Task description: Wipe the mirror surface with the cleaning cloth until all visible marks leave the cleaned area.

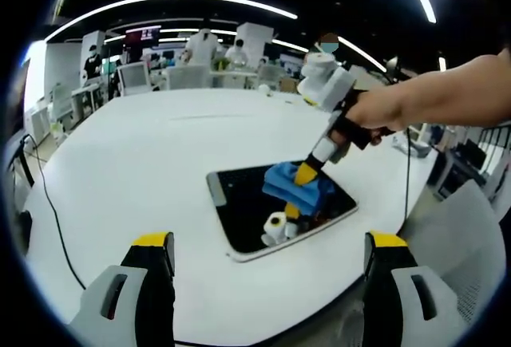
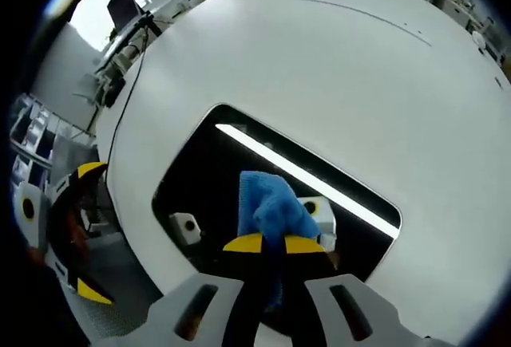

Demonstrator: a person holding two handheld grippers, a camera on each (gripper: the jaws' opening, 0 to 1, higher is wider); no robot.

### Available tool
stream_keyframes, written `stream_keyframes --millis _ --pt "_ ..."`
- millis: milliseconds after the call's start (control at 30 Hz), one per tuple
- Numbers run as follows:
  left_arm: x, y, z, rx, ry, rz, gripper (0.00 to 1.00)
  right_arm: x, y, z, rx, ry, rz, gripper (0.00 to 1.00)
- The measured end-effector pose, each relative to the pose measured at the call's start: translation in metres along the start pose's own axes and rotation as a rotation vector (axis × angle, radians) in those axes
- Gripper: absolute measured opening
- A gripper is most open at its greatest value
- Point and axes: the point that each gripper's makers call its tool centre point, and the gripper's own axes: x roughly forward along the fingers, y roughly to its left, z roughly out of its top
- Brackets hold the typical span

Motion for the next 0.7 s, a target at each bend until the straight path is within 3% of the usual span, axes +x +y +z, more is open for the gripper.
stream_keyframes --millis 700 --pt "0.001 -0.005 -0.005 0.002 0.027 -0.030 0.99 -0.010 -0.048 -0.023 0.039 0.017 0.002 0.01"
